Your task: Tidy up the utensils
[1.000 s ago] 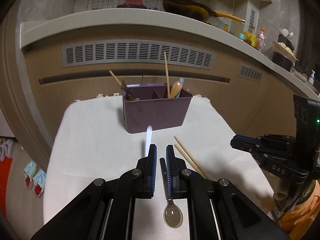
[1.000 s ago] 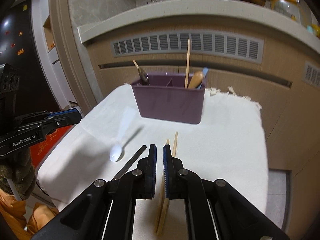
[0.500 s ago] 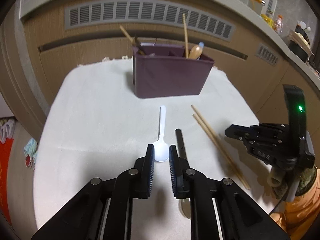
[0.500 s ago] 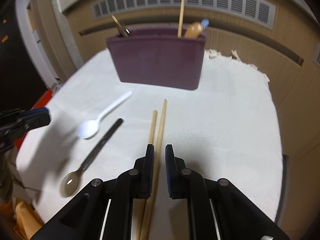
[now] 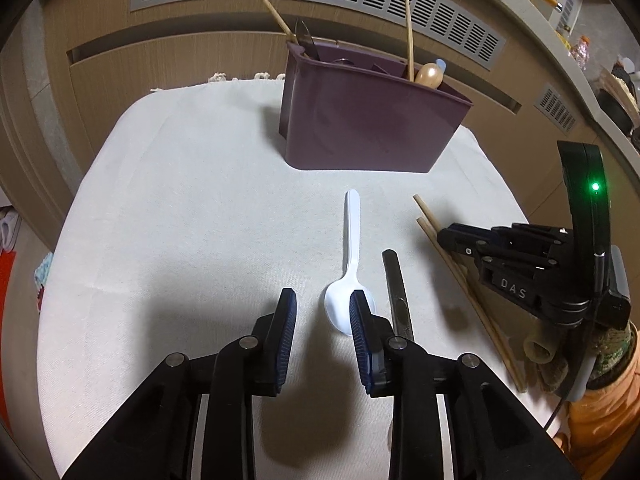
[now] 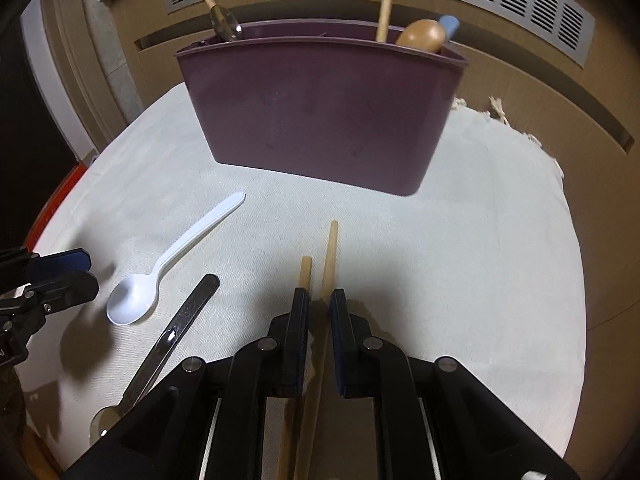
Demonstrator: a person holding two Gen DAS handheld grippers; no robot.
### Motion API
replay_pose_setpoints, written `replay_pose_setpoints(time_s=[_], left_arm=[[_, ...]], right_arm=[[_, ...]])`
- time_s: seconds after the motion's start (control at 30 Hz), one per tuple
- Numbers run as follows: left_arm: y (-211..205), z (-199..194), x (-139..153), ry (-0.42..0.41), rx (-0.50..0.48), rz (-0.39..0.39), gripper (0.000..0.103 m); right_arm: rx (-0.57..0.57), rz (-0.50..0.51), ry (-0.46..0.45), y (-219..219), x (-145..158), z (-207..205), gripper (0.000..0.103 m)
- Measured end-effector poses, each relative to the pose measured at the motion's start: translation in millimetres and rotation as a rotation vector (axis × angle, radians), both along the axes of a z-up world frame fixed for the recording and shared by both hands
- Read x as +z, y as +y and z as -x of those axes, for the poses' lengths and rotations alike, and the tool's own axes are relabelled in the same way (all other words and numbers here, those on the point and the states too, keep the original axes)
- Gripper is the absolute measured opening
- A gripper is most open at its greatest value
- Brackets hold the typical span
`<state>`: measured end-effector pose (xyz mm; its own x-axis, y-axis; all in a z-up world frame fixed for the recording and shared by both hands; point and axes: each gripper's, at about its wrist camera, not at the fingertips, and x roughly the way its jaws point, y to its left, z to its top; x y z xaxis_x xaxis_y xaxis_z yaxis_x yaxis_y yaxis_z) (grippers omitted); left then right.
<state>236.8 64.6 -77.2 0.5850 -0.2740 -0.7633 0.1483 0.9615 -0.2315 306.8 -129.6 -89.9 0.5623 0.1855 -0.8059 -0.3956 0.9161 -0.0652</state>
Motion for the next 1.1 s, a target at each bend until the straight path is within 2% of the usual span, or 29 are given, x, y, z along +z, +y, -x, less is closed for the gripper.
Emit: replay_pose_setpoints(time_s=[0.13,0.27,0.33,0.4,0.47,0.57,0.63,0.7,0.87,0.93,1.0,1.1], left_arm=[[-2.4,1.1,1.9,0.0,-0.002,-0.01,0.037],[-3.5,5.3,5.8,-0.011,-0.003,-0.026,0.043],[-3.3,5.6,5.6,-0.01,-0.003,-0.028,0.047],[-4.6,5.0,5.0,-0.008,-0.004,-0.03,0.049],[-6.2,4.0,4.2,-0.005,-0.009,-0.03,0.049],[-10.1,3.5,3.8,-0.002,-0.021,-0.037,0.049],[-11.8,2.0,3.7,0.001,-0.024,-0.045,0.049],[-12.9,-0.1,4.0,0.001,-0.027,-0.058,0.049],[-25.2,-20.8,6.1,0.022,-0.09,-0.077,0.048],[-32.6,-36.3,6.4,0.038,-0.106,-0.095,0.045],[-41.5,-53.8,5.9,0.053,-0.115,-0.128,0.036],[-52.5,-81.4,0.8,0.112,-0.121,-0.14,0.032]], right_arm=[[0.042,0.06,-0.026,7.5,-0.1,4.2,0.011],[-0.004,0.049,0.015,-6.2,-3.3,-3.6,0.014],[0.001,0.004,0.01,-14.4,-3.3,-1.6,0.014],[0.003,0.015,0.004,-13.3,-3.3,1.6,0.015],[0.01,0.04,-0.013,-8.3,-4.1,4.9,0.015],[0.008,0.026,-0.003,-6.7,-3.4,3.8,0.015],[0.003,0.023,0.0,-9.3,-2.2,3.8,0.009],[-0.001,0.01,-0.008,-13.5,2.8,5.7,0.009],[0.014,-0.111,-0.094,-32.5,43.3,26.9,0.008],[0.028,-0.149,-0.127,-38.4,58.7,38.6,0.008],[0.043,-0.168,-0.161,-41.7,69.8,52.0,0.008],[0.06,-0.176,-0.177,-42.0,74.1,63.1,0.008]])
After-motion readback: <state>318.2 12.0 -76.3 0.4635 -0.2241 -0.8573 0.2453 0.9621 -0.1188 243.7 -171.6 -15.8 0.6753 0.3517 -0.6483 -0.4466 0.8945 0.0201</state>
